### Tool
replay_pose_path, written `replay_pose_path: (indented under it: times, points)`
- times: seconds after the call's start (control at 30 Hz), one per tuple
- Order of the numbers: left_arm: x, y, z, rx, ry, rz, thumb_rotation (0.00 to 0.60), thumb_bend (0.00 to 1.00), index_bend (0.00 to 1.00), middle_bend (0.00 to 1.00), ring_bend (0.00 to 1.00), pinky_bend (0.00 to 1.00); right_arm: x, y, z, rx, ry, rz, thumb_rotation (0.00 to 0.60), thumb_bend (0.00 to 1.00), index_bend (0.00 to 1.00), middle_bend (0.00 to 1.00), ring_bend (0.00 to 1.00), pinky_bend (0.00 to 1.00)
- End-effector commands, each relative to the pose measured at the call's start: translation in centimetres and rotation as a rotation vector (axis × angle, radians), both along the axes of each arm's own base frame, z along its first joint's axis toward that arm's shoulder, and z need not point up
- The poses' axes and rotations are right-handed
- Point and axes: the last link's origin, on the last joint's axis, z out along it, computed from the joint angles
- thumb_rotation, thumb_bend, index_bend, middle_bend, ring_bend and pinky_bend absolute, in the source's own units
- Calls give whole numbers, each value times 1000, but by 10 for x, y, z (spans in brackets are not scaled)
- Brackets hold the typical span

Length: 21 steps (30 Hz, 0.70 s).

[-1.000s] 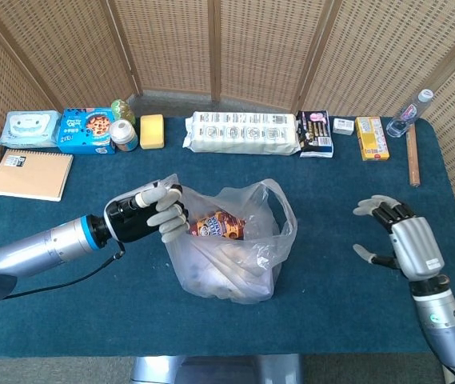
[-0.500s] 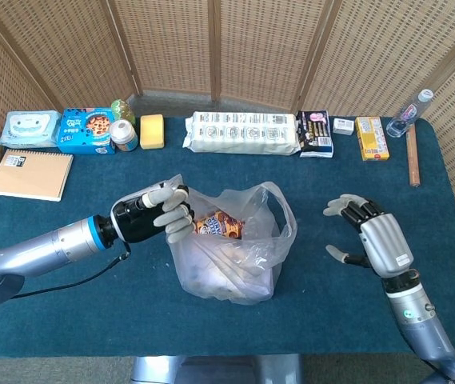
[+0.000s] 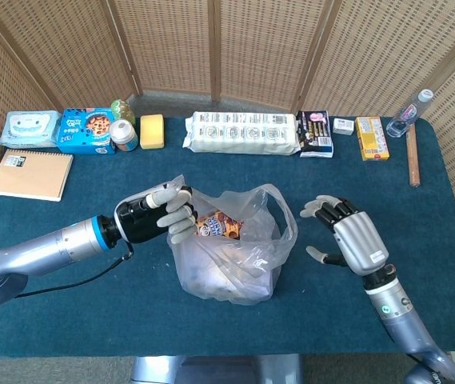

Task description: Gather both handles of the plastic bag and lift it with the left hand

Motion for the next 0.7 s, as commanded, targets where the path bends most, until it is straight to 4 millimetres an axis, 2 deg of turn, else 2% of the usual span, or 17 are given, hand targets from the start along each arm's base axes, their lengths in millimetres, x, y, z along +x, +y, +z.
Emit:
replay_pose_path:
  times: [0.03,0.27,0.43,0.5,0.7]
  points:
    - [1,0,0,-2,-2,-2,324,316,708,836,716,695,3,-1,-3,9,12,1,600,214,321,304,229,241]
    - [4,1,-2,-6,-3,-4,326,317,709,836,716,694,10,-3,-10,35,-1,10,600,214,350,311,230,240]
    - [8,0,-5,-11,-3,-6,320,316,708,837,715,694,25,-5,-16,48,-19,40,600,211,381,325,244,241]
    - [9,0,-5,-12,-4,-4,319,316,708,837,716,694,30,-6,-18,51,-28,45,600,206,411,338,258,244]
    - [10,0,-7,-13,-2,6,322,316,709,836,716,695,45,-7,-23,34,-59,61,600,196,595,424,340,280]
